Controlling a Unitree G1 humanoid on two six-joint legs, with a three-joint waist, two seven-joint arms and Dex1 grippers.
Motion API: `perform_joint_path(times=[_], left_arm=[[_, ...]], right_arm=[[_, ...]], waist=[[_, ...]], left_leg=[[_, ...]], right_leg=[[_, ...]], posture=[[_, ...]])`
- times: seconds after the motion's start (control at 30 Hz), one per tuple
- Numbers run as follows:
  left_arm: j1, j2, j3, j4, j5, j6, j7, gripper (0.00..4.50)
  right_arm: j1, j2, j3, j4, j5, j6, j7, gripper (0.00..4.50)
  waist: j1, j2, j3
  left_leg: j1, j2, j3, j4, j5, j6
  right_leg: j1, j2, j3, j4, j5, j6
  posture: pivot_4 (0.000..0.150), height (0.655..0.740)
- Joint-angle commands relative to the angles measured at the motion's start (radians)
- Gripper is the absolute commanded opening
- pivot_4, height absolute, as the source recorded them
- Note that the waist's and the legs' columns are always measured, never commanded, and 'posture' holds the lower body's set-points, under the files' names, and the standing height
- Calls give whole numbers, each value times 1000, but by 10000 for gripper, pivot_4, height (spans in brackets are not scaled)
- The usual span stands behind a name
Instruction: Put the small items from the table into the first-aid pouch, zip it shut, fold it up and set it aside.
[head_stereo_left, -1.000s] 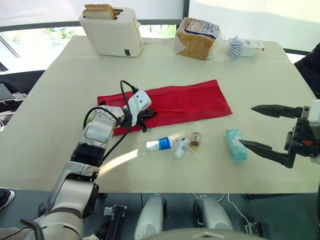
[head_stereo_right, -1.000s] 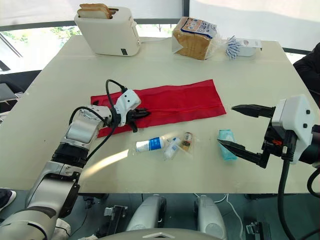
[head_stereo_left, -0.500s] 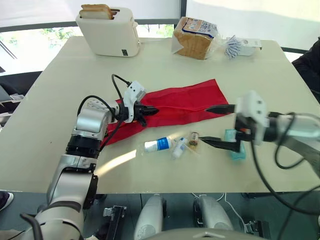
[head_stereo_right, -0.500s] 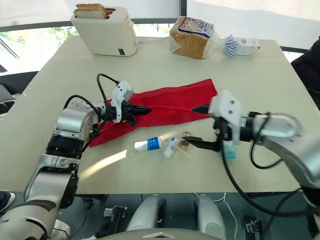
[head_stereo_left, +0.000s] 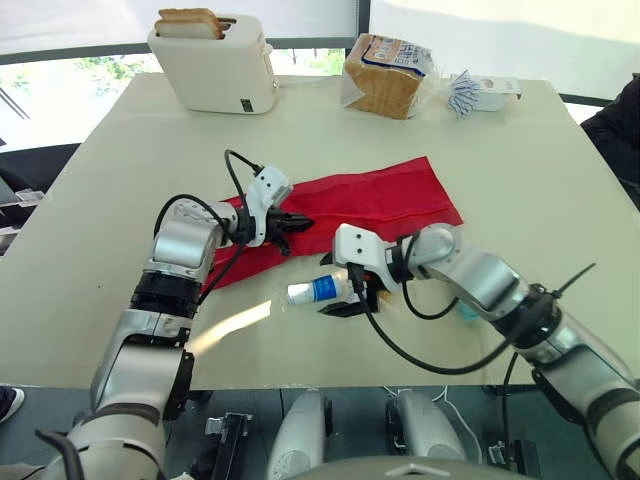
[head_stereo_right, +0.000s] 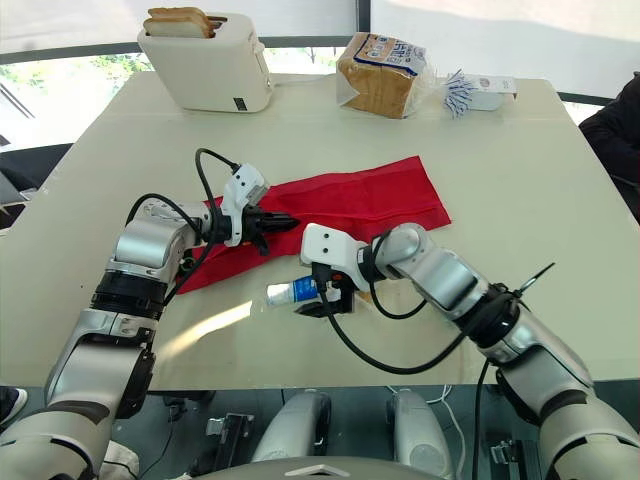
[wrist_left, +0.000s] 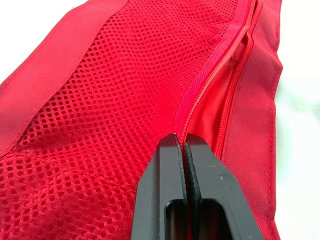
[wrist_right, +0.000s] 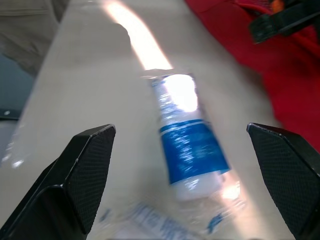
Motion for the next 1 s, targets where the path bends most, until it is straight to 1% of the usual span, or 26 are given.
perform_joint_path(times=[0.03, 0.07, 0.1, 0.17, 0.2, 0.23, 0.27, 0.33, 0.37, 0.43, 0.5, 0.57, 0.63, 0.7, 0.77, 0.83, 1.0], left_arm=[[3, 10, 22, -47, -5, -8, 11, 165], [5, 10, 24, -51, -6, -6, 15, 0], [6, 10, 26, -54, -7, -5, 17, 0], [11, 11, 27, -60, -8, -4, 23, 0], [14, 11, 28, -61, -8, -5, 26, 0], [18, 11, 29, -63, -8, -6, 29, 0], [22, 11, 31, -66, -9, -4, 33, 0], [27, 9, 33, -72, -13, -1, 38, 0], [28, 8, 34, -74, -15, 1, 40, 0], [30, 6, 36, -76, -18, 1, 44, 0], [31, 3, 39, -73, -21, -1, 48, 0], [32, -3, 46, -67, -27, -2, 53, 0], [32, -10, 55, -61, -36, -1, 53, 0], [32, -12, 59, -56, -39, -4, 53, 0], [33, -14, 61, -55, -42, -9, 49, 0], [36, -17, 68, -58, -50, -14, 47, 0], [57, -31, 86, -85, -85, -17, 34, 0]], right_arm=[[-11, 23, 6, 33, -52, -50, 24, 42533], [-8, 29, 10, 47, -62, -56, 35, 38992], [-7, 34, 14, 62, -72, -63, 44, 36650], [-4, 43, 15, 87, -91, -78, 59, 26955], [-4, 48, 12, 97, -98, -84, 64, 23922], [-4, 52, 8, 104, -105, -88, 70, 18330], [-4, 54, 2, 106, -111, -90, 75, 14700], [-2, 57, -14, 101, -114, -87, 83, 2861], [3, 58, -29, 89, -103, -75, 87, 545], [15, 58, -72, 56, -68, -28, 90, 545], [26, 75, -152, 19, -1, 63, 72, 545], [29, 87, -237, -26, 71, 217, 38, 545], [21, 104, -328, -65, 126, 430, -33, 545], [14, 110, -370, -89, 136, 544, -97, 545], [10, 116, -408, -105, 139, 607, -152, 545], [0, 151, -464, -85, 135, 648, -225, 545], [-26, 217, -510, 20, 72, 653, -395, 545]], waist=[[0, 0, 0], [0, 0, 0], [0, 0, 0], [-1, 0, 0], [-1, 0, 0], [-1, 0, 0], [-1, 0, 0], [-1, 0, 0], [-1, 0, 0], [-1, 0, 0], [0, 0, 0], [0, 0, 0], [1, 0, 0], [1, 0, 0], [1, 0, 0], [1, 0, 0], [-1, 0, 0]], left_leg=[[0, 0, 0, 0, 0, 0], [0, 0, 0, 0, 0, -1], [0, 0, 0, 0, 0, -1], [0, 0, 0, 0, 0, 0], [0, 0, 0, 0, 0, 0], [0, 0, 0, 0, 0, 0], [0, 0, 0, 0, 0, 0], [0, 0, -1, 0, 0, 0], [0, 0, -1, 0, 0, 0], [0, 0, -1, 0, 0, 0], [0, 0, -1, 0, 0, 0], [0, 0, -1, 0, 0, 0], [0, 0, -2, 0, 0, 0], [0, 0, -2, 0, 0, 0], [0, 0, -2, 0, -1, 1], [0, 0, -2, 0, -1, 1], [0, 0, 0, -1, -1, 1]], right_leg=[[0, 0, 0, 0, 0, 0], [0, 0, 0, 0, 0, 0], [0, 0, 0, 0, 0, 0], [0, 0, 0, 0, 0, 0], [0, 0, 0, 0, 0, 0], [0, 0, 0, 0, 0, 0], [0, 0, 0, 0, 0, 0], [0, 0, 0, 0, 0, 0], [0, 0, 0, 0, 0, 0], [0, 0, 0, 0, 0, 0], [0, 0, 0, 0, 0, 0], [0, 0, 1, 0, 0, 0], [0, 0, 0, 1, 0, 0], [0, 0, 0, 1, 0, 0], [0, -1, 0, 1, 0, 0], [0, 0, 1, 1, 0, 0], [-1, 0, 2, 1, 0, 0]], posture=[[1500, 7400], [1500, 7400], [1500, 7400], [1500, 7400], [1500, 7400], [1500, 7400], [1500, 7400], [1500, 7400], [1500, 7400], [1500, 7400], [1500, 7400], [1500, 7400], [1500, 7400], [1500, 7400], [1500, 7400], [1500, 7400], [1500, 7400]])
